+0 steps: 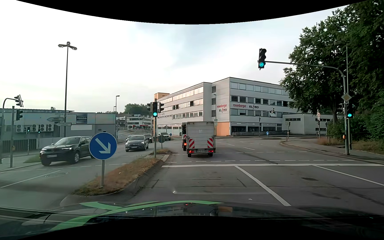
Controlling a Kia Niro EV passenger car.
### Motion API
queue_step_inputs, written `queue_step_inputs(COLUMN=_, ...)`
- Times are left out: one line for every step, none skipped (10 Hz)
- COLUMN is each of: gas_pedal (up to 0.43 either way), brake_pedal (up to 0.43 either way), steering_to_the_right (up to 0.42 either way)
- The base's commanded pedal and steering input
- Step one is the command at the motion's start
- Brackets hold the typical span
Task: Follow the waypoints while adhering to traffic rules and regulations
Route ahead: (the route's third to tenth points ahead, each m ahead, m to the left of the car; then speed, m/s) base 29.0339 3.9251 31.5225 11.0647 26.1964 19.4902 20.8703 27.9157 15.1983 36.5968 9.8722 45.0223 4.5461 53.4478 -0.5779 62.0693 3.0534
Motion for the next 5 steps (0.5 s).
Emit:
queue_step_inputs(gas_pedal=0.000, brake_pedal=0.000, steering_to_the_right=-0.024)
queue_step_inputs(gas_pedal=0.008, brake_pedal=0.000, steering_to_the_right=-0.026)
queue_step_inputs(gas_pedal=0.020, brake_pedal=0.000, steering_to_the_right=-0.028)
queue_step_inputs(gas_pedal=0.028, brake_pedal=0.000, steering_to_the_right=-0.028)
queue_step_inputs(gas_pedal=0.039, brake_pedal=0.000, steering_to_the_right=-0.028)
